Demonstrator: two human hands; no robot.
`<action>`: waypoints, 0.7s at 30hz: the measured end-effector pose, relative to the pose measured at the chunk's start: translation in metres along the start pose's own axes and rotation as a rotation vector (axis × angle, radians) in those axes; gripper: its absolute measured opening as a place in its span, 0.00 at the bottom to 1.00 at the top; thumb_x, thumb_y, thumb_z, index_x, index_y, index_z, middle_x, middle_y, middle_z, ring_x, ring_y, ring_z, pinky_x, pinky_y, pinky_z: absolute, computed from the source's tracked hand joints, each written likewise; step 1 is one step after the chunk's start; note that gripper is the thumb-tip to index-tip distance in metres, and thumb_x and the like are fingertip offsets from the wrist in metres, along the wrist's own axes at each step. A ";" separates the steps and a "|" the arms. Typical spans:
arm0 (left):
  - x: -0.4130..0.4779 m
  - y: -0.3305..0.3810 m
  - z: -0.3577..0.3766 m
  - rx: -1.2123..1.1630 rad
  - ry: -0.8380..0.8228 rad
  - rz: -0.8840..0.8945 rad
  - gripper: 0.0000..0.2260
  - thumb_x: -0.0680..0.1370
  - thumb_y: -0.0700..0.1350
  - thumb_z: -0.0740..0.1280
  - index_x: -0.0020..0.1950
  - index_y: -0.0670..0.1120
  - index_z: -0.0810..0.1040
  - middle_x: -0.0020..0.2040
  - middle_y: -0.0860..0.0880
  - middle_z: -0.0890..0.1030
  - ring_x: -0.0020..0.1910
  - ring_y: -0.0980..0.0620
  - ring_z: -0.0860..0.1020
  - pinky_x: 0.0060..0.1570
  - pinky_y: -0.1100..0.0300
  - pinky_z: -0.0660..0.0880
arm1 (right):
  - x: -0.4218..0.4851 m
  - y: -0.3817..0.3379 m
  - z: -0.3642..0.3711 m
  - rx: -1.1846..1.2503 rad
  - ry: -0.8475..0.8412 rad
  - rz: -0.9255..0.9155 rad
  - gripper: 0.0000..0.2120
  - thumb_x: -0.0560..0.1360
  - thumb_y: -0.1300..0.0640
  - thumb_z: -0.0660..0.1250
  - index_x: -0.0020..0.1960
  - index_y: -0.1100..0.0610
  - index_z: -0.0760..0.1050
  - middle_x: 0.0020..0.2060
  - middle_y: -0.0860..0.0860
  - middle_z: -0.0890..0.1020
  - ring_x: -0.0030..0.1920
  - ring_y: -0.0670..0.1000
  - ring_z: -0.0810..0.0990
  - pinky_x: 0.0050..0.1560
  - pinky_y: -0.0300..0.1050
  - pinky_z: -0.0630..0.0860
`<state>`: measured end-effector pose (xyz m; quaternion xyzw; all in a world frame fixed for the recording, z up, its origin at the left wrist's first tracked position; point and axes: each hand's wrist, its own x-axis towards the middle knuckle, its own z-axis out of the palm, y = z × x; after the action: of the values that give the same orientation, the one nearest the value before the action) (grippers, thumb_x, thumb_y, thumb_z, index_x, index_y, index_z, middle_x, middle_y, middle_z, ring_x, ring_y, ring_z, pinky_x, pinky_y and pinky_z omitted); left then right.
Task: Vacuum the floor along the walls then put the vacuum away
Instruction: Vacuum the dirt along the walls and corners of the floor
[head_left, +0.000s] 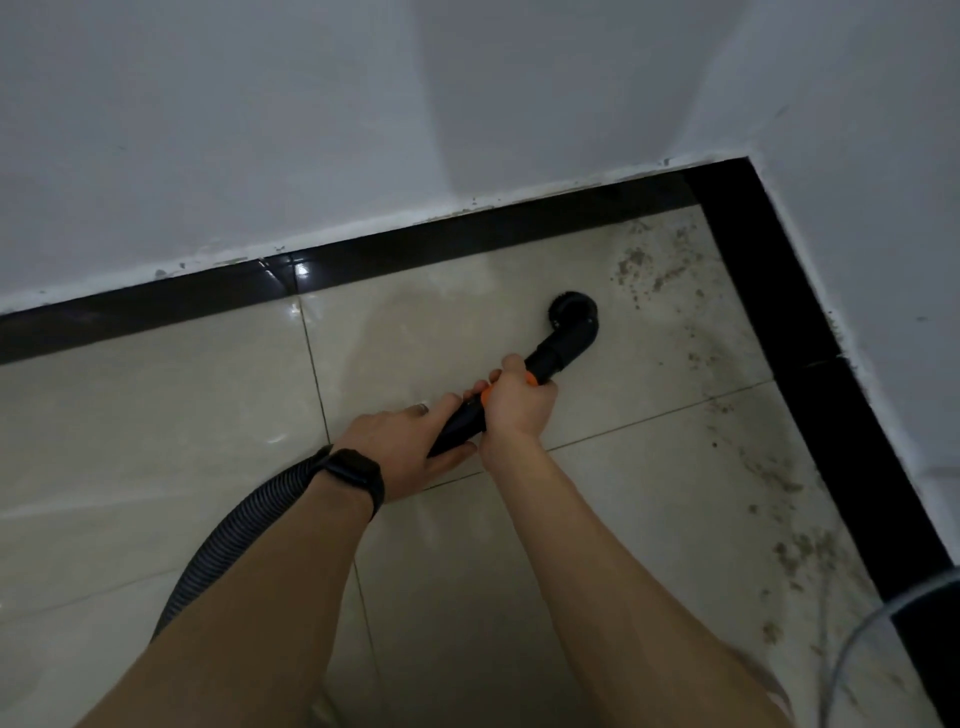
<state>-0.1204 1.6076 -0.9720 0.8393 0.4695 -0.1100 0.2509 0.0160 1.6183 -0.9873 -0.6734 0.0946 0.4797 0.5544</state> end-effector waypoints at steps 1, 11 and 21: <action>0.001 0.006 0.001 0.030 -0.019 0.045 0.21 0.77 0.70 0.52 0.64 0.60 0.56 0.50 0.50 0.78 0.40 0.47 0.79 0.35 0.57 0.72 | 0.000 -0.001 -0.011 0.021 0.033 -0.002 0.06 0.80 0.59 0.65 0.53 0.56 0.69 0.32 0.52 0.76 0.22 0.48 0.75 0.28 0.44 0.77; 0.005 0.052 0.023 0.203 -0.088 0.380 0.22 0.77 0.71 0.48 0.65 0.59 0.54 0.50 0.49 0.79 0.39 0.44 0.80 0.33 0.57 0.67 | -0.004 0.003 -0.095 0.162 0.237 -0.021 0.07 0.79 0.61 0.65 0.55 0.58 0.70 0.30 0.51 0.76 0.24 0.50 0.75 0.37 0.51 0.78; 0.031 0.067 0.013 0.191 -0.002 0.266 0.22 0.79 0.68 0.50 0.66 0.56 0.57 0.52 0.49 0.79 0.43 0.44 0.81 0.35 0.57 0.70 | 0.018 -0.036 -0.077 0.159 0.108 -0.007 0.06 0.79 0.63 0.65 0.53 0.58 0.69 0.28 0.52 0.74 0.23 0.51 0.73 0.27 0.45 0.76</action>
<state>-0.0466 1.5948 -0.9750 0.9140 0.3414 -0.1209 0.1829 0.0909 1.5748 -0.9832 -0.6526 0.1600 0.4317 0.6018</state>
